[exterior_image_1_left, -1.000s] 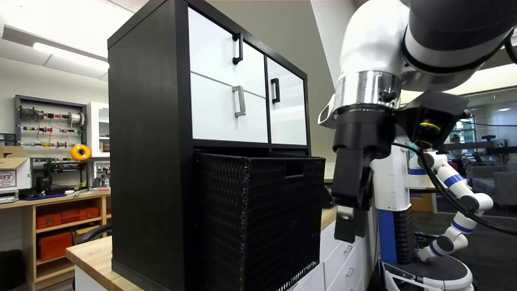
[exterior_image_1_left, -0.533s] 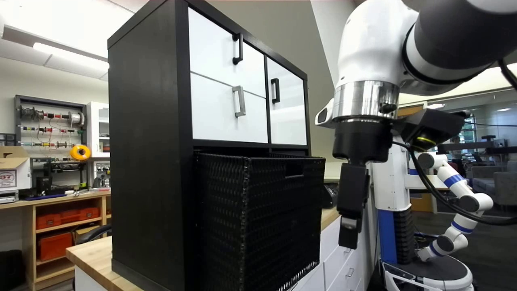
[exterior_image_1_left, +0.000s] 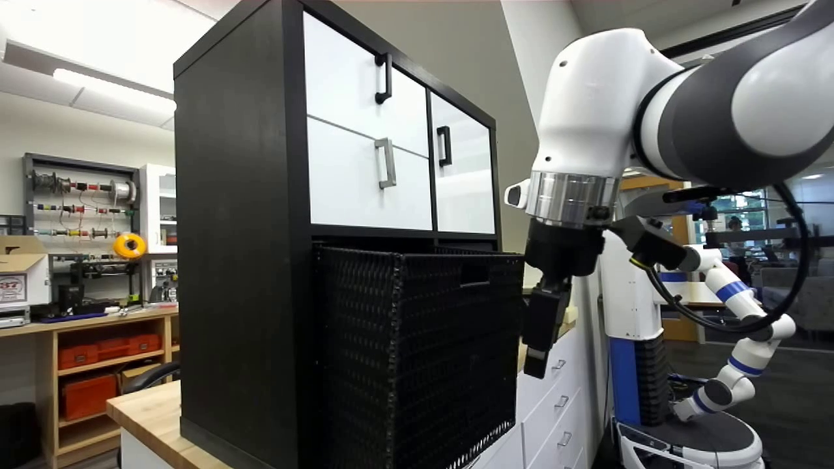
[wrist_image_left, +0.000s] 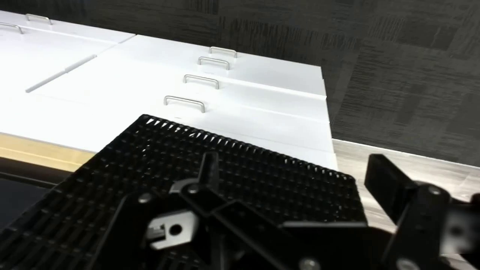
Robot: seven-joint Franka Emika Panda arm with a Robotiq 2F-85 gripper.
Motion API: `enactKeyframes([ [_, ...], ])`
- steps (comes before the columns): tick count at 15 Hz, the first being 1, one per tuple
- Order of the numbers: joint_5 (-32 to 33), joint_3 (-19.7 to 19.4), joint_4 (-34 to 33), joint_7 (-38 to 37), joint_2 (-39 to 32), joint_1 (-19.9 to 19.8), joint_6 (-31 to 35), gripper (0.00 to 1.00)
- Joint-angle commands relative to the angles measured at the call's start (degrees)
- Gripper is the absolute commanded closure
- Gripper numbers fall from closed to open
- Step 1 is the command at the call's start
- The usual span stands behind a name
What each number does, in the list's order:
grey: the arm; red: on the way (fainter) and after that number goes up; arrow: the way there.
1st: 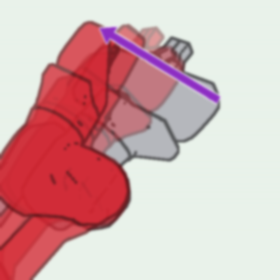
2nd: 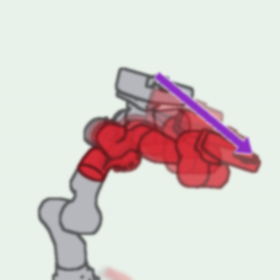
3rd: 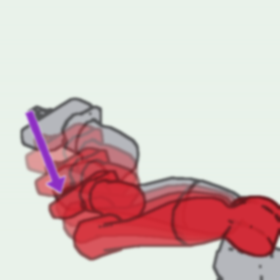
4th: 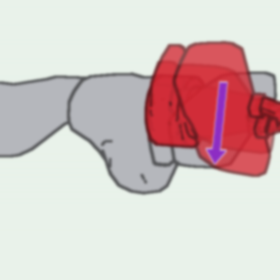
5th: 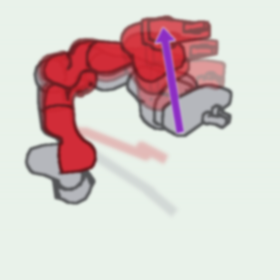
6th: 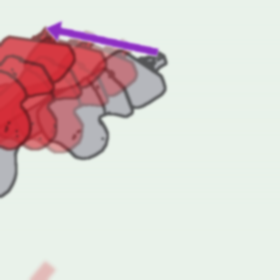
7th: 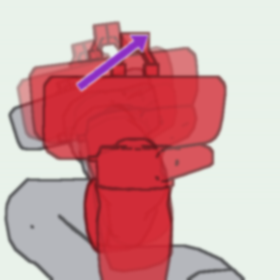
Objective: Close the bottom drawer on the left
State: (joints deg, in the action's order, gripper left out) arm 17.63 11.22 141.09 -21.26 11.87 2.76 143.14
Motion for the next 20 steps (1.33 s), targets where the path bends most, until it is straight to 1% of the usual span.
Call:
enactKeyframes([
  [1,8.95,0.39,-0.31,-8.09,-1.36,-3.82,4.53,0.00],
  [6,22.00,-0.26,-2.21,-18.85,-4.10,-7.82,9.15,0.00],
  [7,24.34,0.14,-2.80,-21.30,-4.91,-8.92,9.68,0.00],
  [10,30.06,0.18,-5.71,-28.57,-7.75,-10.18,9.38,0.00],
  [15,36.86,-0.20,-11.66,-37.76,-13.27,-9.85,9.01,0.00],
  [17,39.69,-0.54,-14.24,-39.63,-15.56,-9.65,9.06,0.00],
  [20,43.10,-0.96,-18.57,-40.33,-18.81,-9.54,9.27,0.00],
])
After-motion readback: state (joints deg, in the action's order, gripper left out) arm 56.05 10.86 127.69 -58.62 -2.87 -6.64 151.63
